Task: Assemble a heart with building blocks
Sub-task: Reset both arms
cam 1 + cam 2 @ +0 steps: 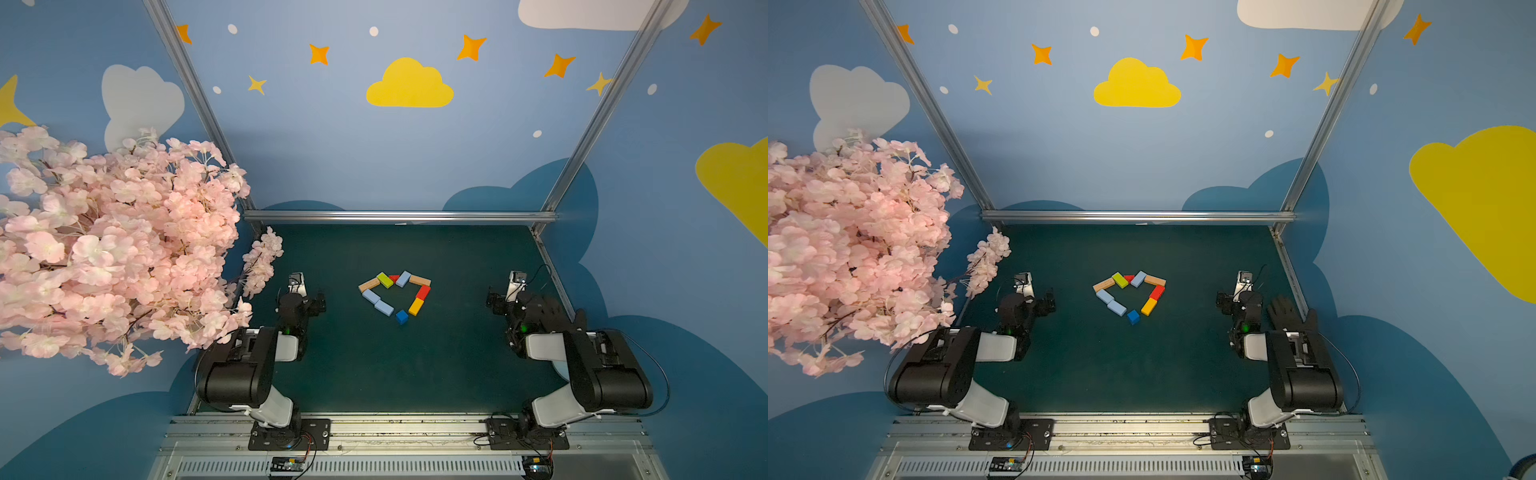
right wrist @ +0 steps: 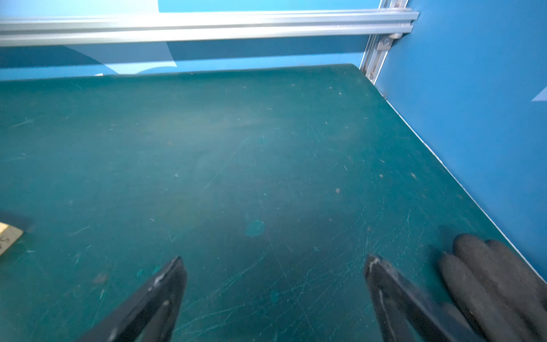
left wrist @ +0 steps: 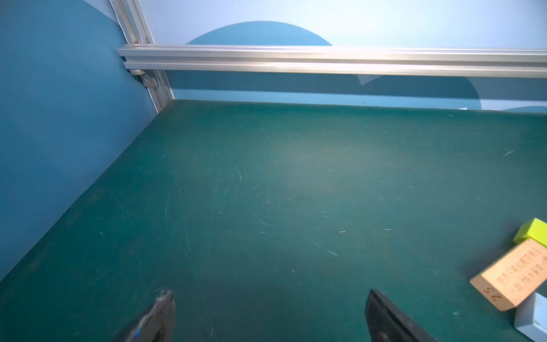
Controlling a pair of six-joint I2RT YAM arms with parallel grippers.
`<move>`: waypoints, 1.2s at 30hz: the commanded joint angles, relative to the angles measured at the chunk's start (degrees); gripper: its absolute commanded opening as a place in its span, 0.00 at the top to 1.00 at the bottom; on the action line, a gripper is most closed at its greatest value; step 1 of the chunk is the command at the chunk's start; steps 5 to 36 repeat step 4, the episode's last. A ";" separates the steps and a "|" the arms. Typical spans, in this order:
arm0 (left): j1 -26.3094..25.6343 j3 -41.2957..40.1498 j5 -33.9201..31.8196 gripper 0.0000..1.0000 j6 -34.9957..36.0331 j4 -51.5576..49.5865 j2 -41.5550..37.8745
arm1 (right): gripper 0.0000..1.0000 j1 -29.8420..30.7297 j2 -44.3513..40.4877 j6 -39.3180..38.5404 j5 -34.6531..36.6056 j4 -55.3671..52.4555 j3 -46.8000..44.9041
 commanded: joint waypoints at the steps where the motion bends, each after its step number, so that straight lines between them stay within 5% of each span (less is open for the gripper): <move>1: -0.23 -0.17 0.85 0.00 0.40 1.64 0.49 | 0.03 0.37 0.68 -0.29 0.54 1.79 -0.41; 36: -0.12 0.35 0.85 0.00 0.00 0.96 0.80 | 0.02 0.42 1.13 -0.63 0.67 3.19 -0.62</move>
